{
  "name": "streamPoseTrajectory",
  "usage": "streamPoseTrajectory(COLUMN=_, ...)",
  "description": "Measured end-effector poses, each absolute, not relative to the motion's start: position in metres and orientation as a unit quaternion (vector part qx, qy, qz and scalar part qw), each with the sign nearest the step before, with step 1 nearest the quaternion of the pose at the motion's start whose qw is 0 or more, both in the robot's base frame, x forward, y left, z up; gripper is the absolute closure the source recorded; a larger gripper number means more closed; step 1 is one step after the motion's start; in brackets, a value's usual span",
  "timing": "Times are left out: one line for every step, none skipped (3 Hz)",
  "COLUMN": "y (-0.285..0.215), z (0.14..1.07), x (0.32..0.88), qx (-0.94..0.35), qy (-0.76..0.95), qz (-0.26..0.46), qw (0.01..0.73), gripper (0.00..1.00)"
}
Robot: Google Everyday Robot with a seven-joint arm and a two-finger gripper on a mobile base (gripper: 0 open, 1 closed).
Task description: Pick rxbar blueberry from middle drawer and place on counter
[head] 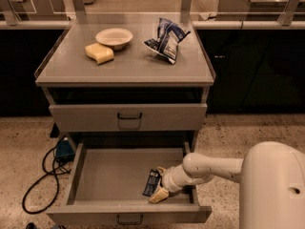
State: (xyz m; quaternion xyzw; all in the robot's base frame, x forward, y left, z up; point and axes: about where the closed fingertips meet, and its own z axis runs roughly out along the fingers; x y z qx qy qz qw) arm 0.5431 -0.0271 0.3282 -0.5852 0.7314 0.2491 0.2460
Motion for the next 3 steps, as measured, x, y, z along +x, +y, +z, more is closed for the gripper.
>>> streamPoseTrajectory(y=-0.0271, z=0.3282, x=0.5431, qx=-0.585, qy=0.731, qz=0.249, qw=0.246, gripper=0.65)
streamPoseTrajectory(y=-0.0271, z=0.3282, x=0.5431, qx=-0.585, qy=0.731, qz=0.249, qw=0.246, gripper=0.87)
streamPoseTrajectory(y=-0.0271, z=0.3359, x=0.5431, qx=-0.585, qy=0.731, qz=0.249, qw=0.246, gripper=1.00)
